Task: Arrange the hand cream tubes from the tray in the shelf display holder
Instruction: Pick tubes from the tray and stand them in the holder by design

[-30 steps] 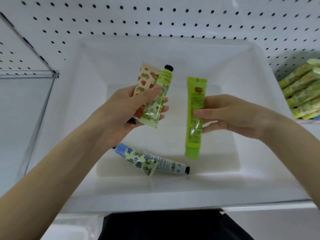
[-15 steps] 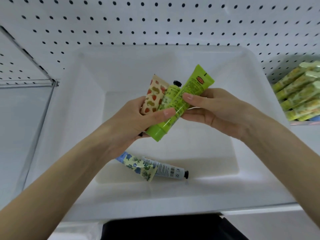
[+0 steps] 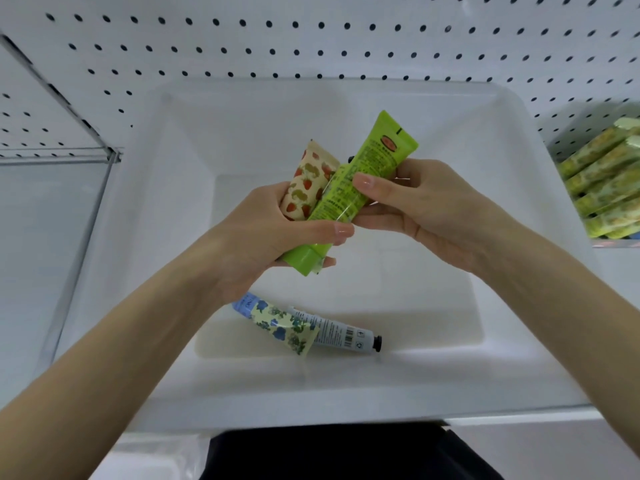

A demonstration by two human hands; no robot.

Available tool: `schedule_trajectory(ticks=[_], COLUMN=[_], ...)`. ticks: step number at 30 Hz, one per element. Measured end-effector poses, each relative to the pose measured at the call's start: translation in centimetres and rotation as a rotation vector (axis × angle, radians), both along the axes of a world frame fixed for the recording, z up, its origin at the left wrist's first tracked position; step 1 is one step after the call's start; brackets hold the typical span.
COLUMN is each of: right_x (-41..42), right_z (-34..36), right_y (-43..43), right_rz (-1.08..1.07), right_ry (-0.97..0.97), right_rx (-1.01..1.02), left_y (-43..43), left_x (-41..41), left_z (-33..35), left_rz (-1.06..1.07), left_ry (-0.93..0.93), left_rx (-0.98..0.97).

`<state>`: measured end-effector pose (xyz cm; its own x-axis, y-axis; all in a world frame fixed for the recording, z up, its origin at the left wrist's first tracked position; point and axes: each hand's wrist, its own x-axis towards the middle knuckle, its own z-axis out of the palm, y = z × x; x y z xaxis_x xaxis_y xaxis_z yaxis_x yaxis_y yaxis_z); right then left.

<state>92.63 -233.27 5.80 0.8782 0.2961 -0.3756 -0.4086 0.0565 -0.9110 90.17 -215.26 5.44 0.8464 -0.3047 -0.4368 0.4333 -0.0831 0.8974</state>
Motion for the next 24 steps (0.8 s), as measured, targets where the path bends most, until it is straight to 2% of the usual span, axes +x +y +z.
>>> schedule_trajectory(ticks=[4,7,11,15,18,24], right_x=[0.3,0.1,-0.8,-2.0,-2.7,-3.1], right_z=[-0.5,-1.3,-3.4,-5.4,-6.2,-6.8], right_y=[-0.5,-1.1,-0.9,-0.2,0.2,0.5], right_rz=[0.019,0.116,0.329,0.657,0.766,0.836], right_ry=[0.022,0.009,0.003,0.026,0.066,0.029], right_rx=[-0.05,-0.188,-0.413,-0.62,-0.643,-0.689], left_y=[0.3,0.6,1.0,1.2,1.2,1.1], left_x=[0.2,0.5,0.7,0.7,0.5,0.3], left_z=[0.1,0.1,0.2,0.2,0.1,0.0], left_rz=[0.043,0.132,0.227,0.25,0.253,0.258], left_ry=[0.025,0.033,0.023,0.029,0.037,0.053], left_rx=[-0.03,-0.061,-0.083,-0.095,-0.098,-0.109])
